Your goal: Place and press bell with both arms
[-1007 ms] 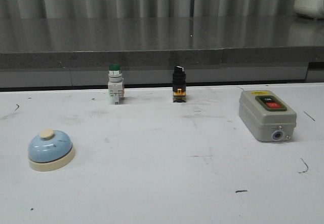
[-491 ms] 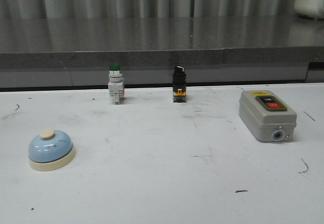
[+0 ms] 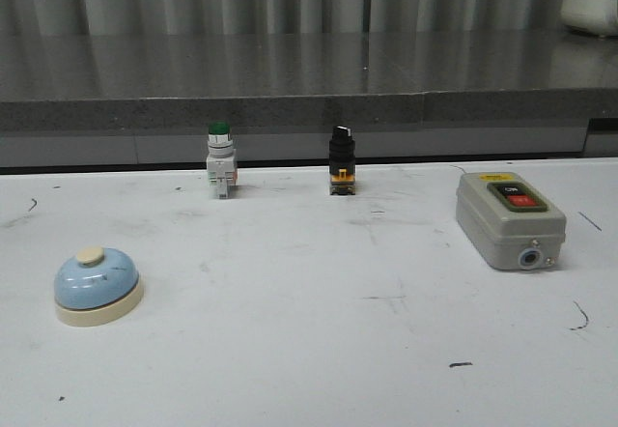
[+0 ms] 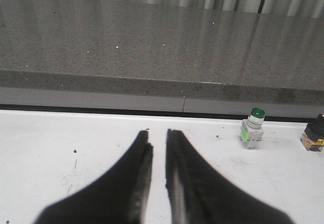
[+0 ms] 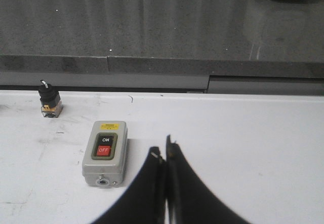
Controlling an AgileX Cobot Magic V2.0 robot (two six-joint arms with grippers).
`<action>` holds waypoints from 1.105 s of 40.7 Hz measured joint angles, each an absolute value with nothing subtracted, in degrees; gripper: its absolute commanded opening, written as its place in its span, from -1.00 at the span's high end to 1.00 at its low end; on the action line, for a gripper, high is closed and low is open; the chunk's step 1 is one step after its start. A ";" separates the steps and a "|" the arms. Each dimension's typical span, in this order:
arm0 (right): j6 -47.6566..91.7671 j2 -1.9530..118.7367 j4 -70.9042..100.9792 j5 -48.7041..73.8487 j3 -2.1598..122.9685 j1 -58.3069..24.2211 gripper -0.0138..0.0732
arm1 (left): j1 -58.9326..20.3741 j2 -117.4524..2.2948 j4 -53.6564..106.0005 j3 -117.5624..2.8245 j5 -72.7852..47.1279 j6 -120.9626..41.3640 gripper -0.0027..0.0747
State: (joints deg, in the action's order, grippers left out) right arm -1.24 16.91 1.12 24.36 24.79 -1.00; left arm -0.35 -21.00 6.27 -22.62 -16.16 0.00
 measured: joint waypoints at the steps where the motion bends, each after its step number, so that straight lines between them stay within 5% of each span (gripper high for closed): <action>1: -1.24 16.91 1.12 24.36 24.79 -1.00 0.84 | -0.35 -21.00 6.27 -22.62 -16.07 0.00 -0.19; 4: -1.24 16.91 1.22 24.36 24.79 -1.00 0.84 | -0.35 -21.00 6.27 -22.62 -16.07 0.00 -0.64; 7: -1.24 16.91 1.22 24.36 24.79 -1.00 0.84 | -0.35 -21.14 6.27 -22.62 -15.46 0.00 -0.82; 20: -1.24 16.91 1.22 23.65 24.79 -1.00 0.84 | -3.02 -28.83 7.80 -24.60 -17.08 -0.57 -0.80; 45: -1.28 16.91 1.22 22.78 24.79 -1.00 0.84 | -21.51 -80.65 7.50 -49.97 -34.14 -5.11 -0.80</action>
